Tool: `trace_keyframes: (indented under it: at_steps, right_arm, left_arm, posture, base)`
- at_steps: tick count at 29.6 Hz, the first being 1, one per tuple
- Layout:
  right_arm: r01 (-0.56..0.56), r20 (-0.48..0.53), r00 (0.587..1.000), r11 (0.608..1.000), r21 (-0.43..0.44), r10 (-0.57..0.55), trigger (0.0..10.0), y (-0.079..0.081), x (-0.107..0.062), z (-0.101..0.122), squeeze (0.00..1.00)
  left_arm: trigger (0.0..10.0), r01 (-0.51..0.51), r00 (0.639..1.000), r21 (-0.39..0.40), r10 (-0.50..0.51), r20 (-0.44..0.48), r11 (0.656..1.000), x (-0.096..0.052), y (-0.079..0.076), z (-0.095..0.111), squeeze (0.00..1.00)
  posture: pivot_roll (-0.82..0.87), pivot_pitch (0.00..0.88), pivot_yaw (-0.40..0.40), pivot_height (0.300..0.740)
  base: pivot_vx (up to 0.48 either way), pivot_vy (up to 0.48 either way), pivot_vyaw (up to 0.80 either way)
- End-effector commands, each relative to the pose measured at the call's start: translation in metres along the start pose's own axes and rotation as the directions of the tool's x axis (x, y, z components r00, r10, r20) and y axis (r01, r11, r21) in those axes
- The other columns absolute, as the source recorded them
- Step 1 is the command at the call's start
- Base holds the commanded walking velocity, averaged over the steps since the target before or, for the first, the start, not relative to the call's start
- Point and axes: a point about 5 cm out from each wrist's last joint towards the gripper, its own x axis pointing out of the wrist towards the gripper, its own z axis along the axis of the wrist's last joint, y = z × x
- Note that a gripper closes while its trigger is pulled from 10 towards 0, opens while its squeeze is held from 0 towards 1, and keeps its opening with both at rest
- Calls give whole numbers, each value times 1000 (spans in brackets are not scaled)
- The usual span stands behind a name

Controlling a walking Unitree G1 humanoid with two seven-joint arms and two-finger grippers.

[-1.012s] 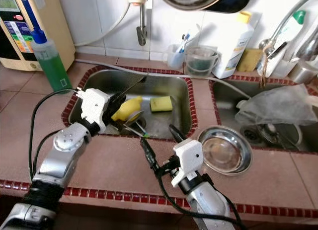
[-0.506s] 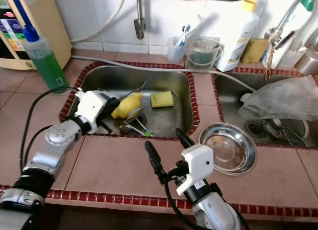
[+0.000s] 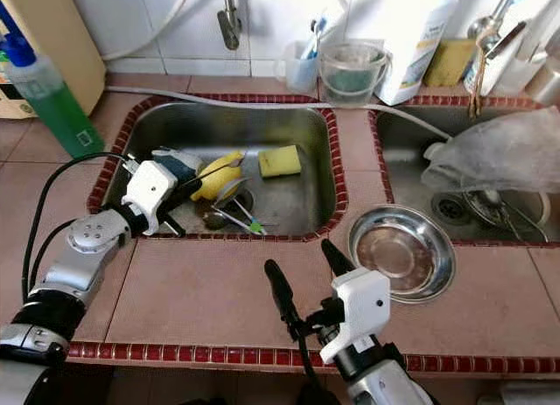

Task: Kitchen organization

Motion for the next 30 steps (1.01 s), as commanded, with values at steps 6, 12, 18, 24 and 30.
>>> trace_keyframes:
  at_steps: [6,12,18,24,30]
  right_arm:
    - [15,4,1000,1000,3,-15,10000,-1,-2,3,0]
    - [15,4,1000,1000,4,-16,10000,0,-1,4,0]
    - [19,10,1000,1000,3,-19,10000,-2,2,4,0]
    - [21,30,999,1000,-8,-20,10000,-4,7,6,0]
    - [21,63,998,999,-28,-19,10000,-9,17,9,0]
  left_arm:
    - [10000,8,1000,5,-8,14,1000,1,6,5,1000]
    - [10000,9,1000,5,-9,19,1000,1,8,6,1000]
    - [10000,9,1000,5,-9,27,1000,2,9,8,1000]
    - [10000,-21,999,-10,21,47,1000,1,14,12,1000]
    - [10000,-84,989,-110,96,108,990,-1,23,24,1000]
  posture:
    - [-218,229,58,740]
    - [-216,228,61,740]
    - [-212,228,62,740]
    - [-202,214,62,740]
    - [-186,194,61,740]
  base:
    - [0,0,0]
    - [0,0,0]
    - [0,0,0]
    - [0,0,0]
    - [0,0,0]
